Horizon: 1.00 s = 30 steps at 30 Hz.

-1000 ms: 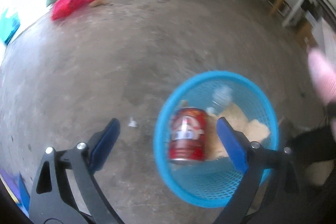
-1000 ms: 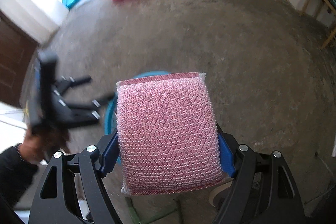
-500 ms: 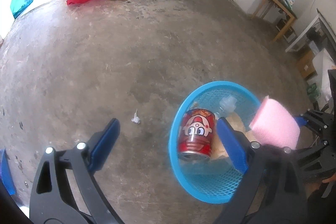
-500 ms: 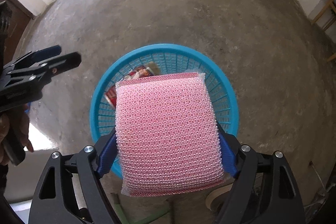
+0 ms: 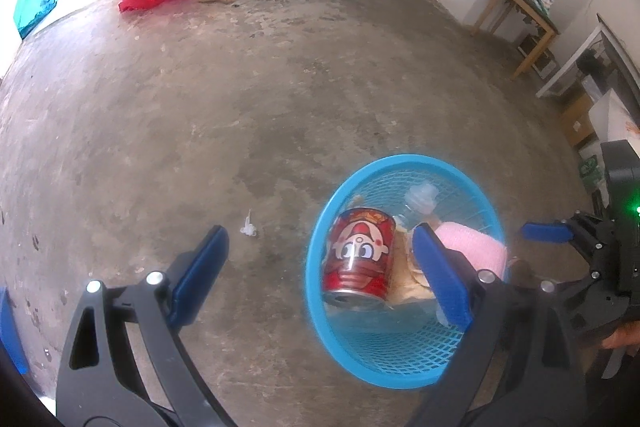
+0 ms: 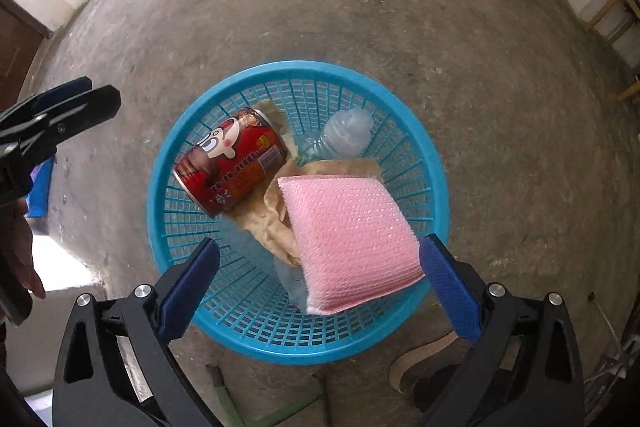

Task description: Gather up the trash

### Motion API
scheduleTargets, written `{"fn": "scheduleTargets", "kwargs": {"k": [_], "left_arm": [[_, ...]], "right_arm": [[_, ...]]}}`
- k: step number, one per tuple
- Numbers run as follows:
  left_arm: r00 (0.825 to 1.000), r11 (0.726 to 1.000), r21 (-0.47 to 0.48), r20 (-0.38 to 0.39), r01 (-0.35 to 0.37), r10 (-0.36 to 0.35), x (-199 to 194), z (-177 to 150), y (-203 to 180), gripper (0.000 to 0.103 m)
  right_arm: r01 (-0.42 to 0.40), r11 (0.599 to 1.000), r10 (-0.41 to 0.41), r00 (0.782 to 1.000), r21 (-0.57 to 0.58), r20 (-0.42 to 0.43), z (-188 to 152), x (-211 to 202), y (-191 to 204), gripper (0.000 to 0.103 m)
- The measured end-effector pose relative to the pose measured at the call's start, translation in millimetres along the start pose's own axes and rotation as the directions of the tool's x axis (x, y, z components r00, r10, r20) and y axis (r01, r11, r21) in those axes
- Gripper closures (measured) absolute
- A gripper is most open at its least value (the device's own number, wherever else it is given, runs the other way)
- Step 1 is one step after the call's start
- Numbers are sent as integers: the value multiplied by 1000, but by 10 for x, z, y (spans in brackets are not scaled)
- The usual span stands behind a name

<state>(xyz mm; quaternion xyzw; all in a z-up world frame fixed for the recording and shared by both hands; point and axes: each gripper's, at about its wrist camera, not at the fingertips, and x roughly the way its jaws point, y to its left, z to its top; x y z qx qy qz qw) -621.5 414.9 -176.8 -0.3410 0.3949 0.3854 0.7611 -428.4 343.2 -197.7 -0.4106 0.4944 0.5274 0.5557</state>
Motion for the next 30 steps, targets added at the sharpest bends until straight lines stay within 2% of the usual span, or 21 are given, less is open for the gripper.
{"fn": "scheduleTargets", "kwargs": {"k": [5,9,13,19,24,30], "left_arm": [[1000,1000,19,-3,-1,1,-30,-10,-93,14],[1000,1000,23,-7,-12,12,-105,-9,-201,14],[1000,1000,14,-8,-20,20,-211,-42,-357,14],[999,996,76,-3,-42,42,-305,-119,-649,14],[996,987,137,-22,-79,83,-298,-250,-847,12],[989,981,151,-68,-123,134,-204,-331,-901,11]], "right_arm": [[19,1000,-19,1000,-1,20,0,-74,-8,6],[77,997,-78,996,6,44,-32,-216,-38,6],[121,990,-128,986,66,103,-69,-474,-132,6],[113,979,-146,970,168,195,-142,-840,-294,6],[95,970,-147,963,224,227,-221,-990,-375,6],[90,960,-160,953,266,256,-269,-1101,-408,6]]}}
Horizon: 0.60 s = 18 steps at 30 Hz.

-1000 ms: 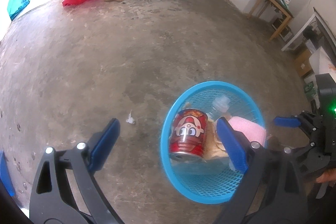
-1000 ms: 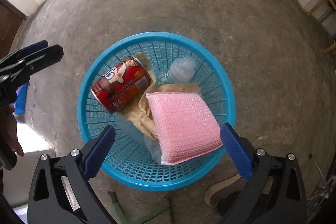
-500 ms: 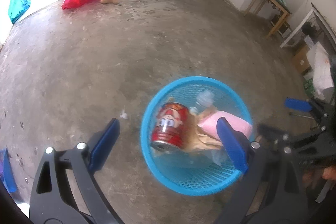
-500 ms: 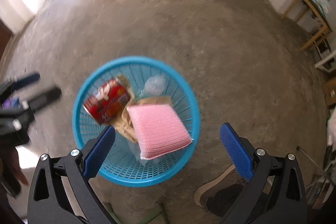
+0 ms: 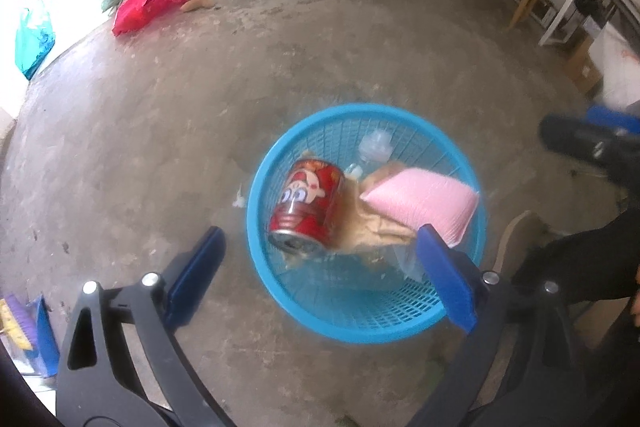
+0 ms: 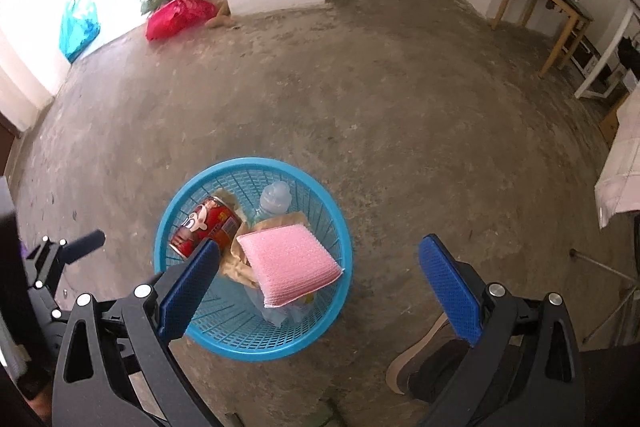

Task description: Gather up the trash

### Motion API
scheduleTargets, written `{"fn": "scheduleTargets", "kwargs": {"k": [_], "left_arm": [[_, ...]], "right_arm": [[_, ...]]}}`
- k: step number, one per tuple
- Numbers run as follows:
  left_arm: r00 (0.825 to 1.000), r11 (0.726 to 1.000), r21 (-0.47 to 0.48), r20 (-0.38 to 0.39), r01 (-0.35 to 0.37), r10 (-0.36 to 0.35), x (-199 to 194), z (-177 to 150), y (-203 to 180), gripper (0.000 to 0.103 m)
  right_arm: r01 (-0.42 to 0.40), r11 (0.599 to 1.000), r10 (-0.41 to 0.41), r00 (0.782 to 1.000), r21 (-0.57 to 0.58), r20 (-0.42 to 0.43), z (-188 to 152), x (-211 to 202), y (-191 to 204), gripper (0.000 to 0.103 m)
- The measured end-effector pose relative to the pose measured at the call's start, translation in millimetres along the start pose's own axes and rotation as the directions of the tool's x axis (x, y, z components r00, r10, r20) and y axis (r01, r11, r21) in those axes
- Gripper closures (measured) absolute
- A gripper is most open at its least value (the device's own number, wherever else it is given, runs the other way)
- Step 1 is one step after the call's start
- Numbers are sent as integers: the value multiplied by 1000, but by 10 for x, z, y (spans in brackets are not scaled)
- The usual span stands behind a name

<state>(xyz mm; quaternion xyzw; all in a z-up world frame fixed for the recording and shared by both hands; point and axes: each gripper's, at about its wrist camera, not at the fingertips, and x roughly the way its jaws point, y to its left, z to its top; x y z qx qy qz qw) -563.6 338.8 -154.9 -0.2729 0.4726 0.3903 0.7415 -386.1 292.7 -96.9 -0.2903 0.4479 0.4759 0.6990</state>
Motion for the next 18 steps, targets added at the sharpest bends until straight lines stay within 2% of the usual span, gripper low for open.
{"fn": "scheduleTargets", "kwargs": {"k": [6,8,11,16,18], "left_arm": [[998,1000,10,-52,-19,20,78,-34,-53,10],[997,999,3,-64,-45,45,100,-43,-59,10],[993,996,-5,-70,-91,91,115,-29,-61,10],[991,994,3,-81,-111,111,155,-22,-117,10],[987,990,20,-74,-141,142,157,-26,-166,10]], "right_arm": [[-1,1000,1,1000,21,3,14,1,-20,6],[1,1000,-1,1000,24,3,14,4,-19,6],[-13,1000,13,1000,26,-7,11,12,-42,6],[5,999,-6,1000,37,13,15,-2,-65,6],[5,999,-5,1000,45,14,11,8,-77,6]]}}
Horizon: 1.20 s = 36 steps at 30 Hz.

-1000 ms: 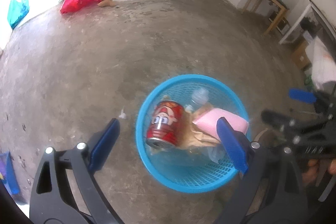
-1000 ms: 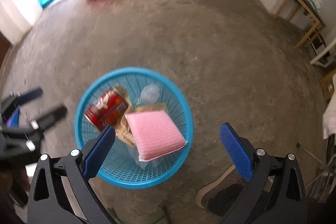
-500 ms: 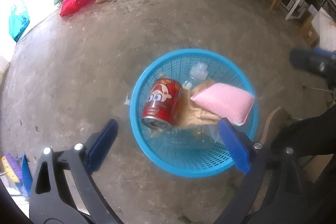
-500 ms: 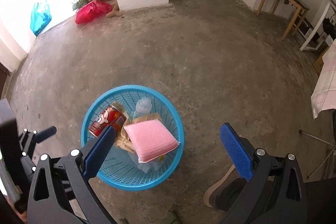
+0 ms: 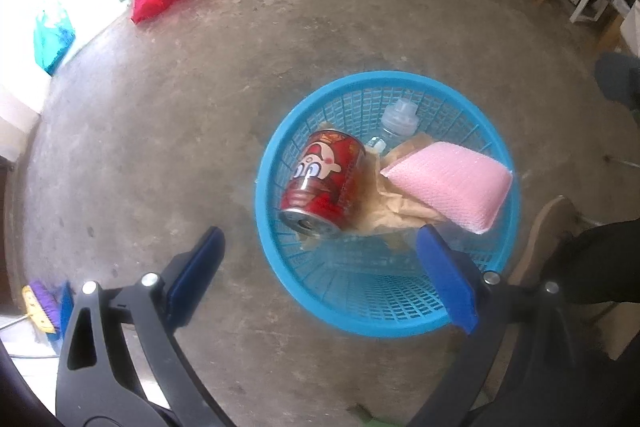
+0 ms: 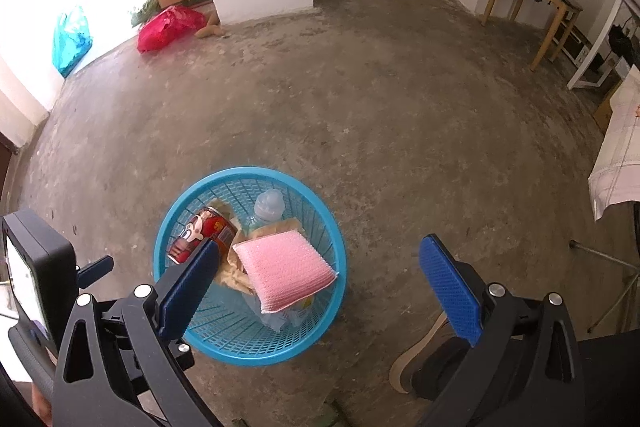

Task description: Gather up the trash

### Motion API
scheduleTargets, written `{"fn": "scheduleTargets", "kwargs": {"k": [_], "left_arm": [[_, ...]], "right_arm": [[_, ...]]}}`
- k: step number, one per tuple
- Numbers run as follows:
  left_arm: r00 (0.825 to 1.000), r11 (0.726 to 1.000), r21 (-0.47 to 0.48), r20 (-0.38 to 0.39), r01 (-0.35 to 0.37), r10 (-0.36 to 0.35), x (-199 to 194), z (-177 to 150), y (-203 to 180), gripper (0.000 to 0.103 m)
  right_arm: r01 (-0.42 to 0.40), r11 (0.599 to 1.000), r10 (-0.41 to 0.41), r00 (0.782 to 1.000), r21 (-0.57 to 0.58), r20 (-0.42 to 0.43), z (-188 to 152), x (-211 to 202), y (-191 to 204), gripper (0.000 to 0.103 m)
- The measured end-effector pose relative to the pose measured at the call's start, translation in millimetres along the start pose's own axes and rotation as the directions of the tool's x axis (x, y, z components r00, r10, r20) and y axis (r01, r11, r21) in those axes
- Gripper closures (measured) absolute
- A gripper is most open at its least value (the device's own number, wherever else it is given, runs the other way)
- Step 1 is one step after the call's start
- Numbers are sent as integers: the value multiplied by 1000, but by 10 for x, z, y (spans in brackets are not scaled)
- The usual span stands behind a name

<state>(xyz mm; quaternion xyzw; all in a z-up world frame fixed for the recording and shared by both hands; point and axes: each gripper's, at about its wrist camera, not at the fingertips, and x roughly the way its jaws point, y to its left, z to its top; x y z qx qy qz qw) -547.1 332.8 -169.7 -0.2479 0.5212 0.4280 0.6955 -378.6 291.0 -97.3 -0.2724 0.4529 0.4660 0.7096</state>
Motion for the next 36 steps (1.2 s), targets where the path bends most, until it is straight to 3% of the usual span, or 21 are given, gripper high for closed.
{"fn": "scheduleTargets", "kwargs": {"k": [5,14,21,36], "left_arm": [[999,999,-8,7,-54,54,-29,10,-29,10],[1000,996,-88,-16,22,-23,39,14,100,10],[999,998,-47,-14,42,-43,52,10,-21,10],[999,998,-52,-28,44,-45,86,26,6,10]], "right_arm": [[2,1000,-2,1000,9,6,8,-16,-25,6],[6,1000,-6,1000,6,17,14,-36,-12,6],[7,1000,-7,1000,15,9,25,-40,-22,6],[9,1000,-10,998,-7,-67,-16,110,26,6]]}}
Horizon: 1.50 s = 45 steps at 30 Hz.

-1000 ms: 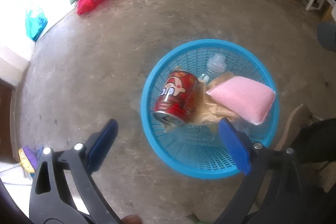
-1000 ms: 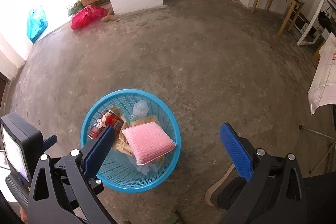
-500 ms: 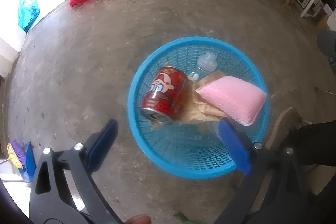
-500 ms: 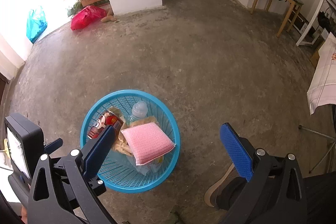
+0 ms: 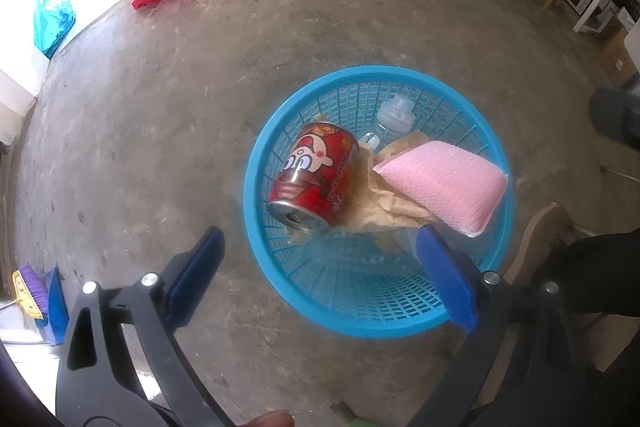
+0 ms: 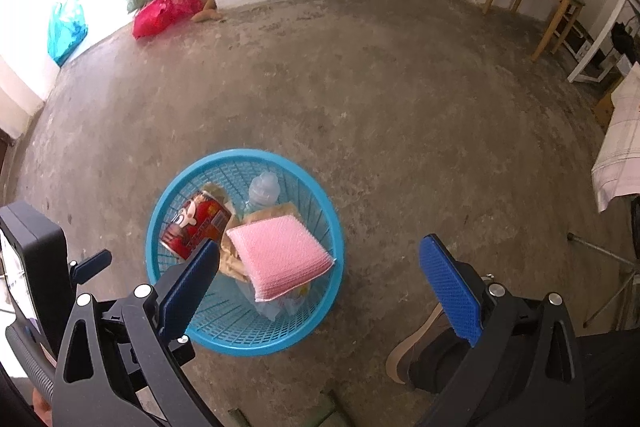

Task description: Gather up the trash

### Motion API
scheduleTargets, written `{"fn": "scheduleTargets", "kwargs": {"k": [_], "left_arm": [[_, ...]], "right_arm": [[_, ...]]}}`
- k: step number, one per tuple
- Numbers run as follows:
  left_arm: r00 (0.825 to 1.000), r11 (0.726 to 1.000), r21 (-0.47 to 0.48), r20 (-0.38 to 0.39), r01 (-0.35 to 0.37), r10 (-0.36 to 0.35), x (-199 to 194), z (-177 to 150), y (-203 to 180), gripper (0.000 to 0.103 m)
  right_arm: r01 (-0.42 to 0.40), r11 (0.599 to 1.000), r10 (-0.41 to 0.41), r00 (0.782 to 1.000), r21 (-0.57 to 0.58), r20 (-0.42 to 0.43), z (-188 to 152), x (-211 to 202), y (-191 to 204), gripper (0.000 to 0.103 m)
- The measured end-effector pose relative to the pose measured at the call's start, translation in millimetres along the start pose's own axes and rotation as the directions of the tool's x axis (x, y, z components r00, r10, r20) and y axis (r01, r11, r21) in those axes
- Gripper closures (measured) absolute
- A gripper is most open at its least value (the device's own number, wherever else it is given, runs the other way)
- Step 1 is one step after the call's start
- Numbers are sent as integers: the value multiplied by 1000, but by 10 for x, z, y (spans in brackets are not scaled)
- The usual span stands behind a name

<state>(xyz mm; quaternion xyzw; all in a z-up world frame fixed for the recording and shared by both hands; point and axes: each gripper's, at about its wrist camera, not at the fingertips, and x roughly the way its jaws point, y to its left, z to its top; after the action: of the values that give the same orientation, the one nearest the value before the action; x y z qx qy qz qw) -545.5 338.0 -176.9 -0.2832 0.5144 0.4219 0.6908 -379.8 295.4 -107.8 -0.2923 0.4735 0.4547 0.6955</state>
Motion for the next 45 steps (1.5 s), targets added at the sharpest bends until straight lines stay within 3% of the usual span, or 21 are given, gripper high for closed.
{"fn": "scheduleTargets", "kwargs": {"k": [10,26,31,40,45], "left_arm": [[1000,1000,-12,-11,7,-7,35,1,3,10],[1000,1000,15,-16,-22,22,72,-38,-15,9],[989,988,55,-12,-146,147,78,-60,-57,8],[998,999,24,-39,-44,45,91,-85,-19,8],[998,999,22,-47,-43,44,115,-100,-20,8]], "right_arm": [[-1,1000,0,999,-21,-50,-41,96,57,6],[-1,1000,-1,999,-30,-53,-59,132,73,6],[-3,999,1,999,-37,-52,-65,129,90,6],[-5,999,2,999,-42,-52,-59,119,101,6],[-4,999,2,999,-43,-51,-62,117,106,6]]}}
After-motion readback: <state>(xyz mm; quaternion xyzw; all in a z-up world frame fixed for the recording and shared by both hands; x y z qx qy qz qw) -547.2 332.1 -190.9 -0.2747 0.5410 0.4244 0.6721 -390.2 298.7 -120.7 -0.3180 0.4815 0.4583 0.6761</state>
